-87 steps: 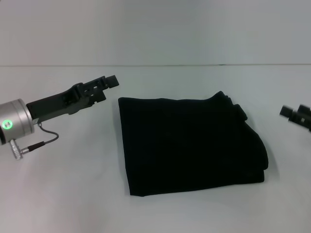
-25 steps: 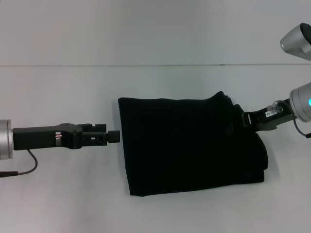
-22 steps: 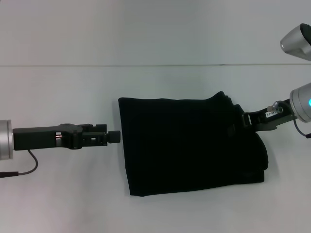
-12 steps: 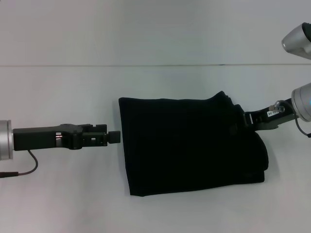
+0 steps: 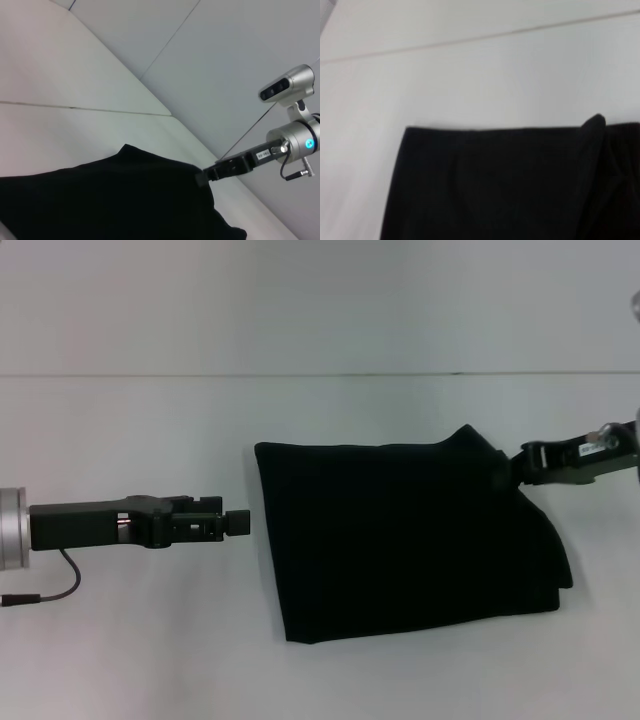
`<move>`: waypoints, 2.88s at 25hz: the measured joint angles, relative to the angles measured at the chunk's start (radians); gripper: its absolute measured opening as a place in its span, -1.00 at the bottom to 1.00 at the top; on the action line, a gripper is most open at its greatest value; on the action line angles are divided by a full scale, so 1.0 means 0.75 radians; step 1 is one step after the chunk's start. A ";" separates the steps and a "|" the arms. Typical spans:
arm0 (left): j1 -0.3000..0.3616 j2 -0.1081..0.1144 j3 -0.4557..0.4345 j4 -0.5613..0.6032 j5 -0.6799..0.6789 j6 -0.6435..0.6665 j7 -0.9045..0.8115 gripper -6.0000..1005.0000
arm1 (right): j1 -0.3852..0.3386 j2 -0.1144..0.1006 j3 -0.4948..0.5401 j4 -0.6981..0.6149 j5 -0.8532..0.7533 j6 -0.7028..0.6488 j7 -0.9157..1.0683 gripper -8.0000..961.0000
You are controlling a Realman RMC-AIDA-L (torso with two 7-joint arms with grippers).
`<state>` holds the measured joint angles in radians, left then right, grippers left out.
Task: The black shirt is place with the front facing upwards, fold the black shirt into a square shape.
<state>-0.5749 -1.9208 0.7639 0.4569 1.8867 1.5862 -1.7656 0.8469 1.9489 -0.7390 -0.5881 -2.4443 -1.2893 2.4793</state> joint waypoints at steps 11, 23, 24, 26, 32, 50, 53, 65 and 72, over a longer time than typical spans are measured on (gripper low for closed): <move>-0.012 0.000 0.000 0.000 -0.001 -0.003 -0.024 0.86 | -0.040 -0.004 0.006 0.052 0.062 0.193 -0.033 -0.91; -0.025 -0.002 0.000 0.000 0.000 -0.012 -0.032 0.86 | -0.060 0.007 0.006 0.127 0.053 0.356 -0.026 -0.89; -0.026 -0.002 0.000 0.000 -0.001 -0.013 -0.033 0.86 | -0.067 0.007 0.014 0.124 0.063 0.358 -0.028 -0.87; -0.027 -0.002 0.000 0.000 -0.003 -0.014 -0.037 0.86 | -0.089 0.007 0.034 0.116 0.111 0.359 -0.057 -0.83; -0.030 -0.001 -0.021 0.000 -0.008 -0.018 -0.062 0.86 | -0.219 -0.003 0.150 0.111 0.372 0.335 -0.298 -0.41; -0.056 -0.043 -0.104 -0.007 -0.008 -0.133 -0.287 0.86 | -0.498 0.178 0.278 0.122 0.830 0.152 -1.712 0.82; -0.064 -0.050 -0.096 -0.008 -0.002 -0.186 -0.351 0.86 | -0.492 0.175 0.274 0.161 0.830 0.251 -1.701 0.87; -0.120 -0.065 -0.069 -0.049 0.006 -0.374 -0.648 0.86 | -0.492 0.174 0.301 0.104 0.844 0.341 -1.710 0.88; -0.183 -0.082 0.087 -0.095 0.011 -0.540 -0.960 0.86 | -0.604 0.186 0.338 0.005 0.837 -0.039 -1.944 0.88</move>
<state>-0.7125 -1.9824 0.8293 0.3855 1.8951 1.1815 -2.4856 0.3941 2.0880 -0.4852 -0.5842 -1.8164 -1.3188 1.0214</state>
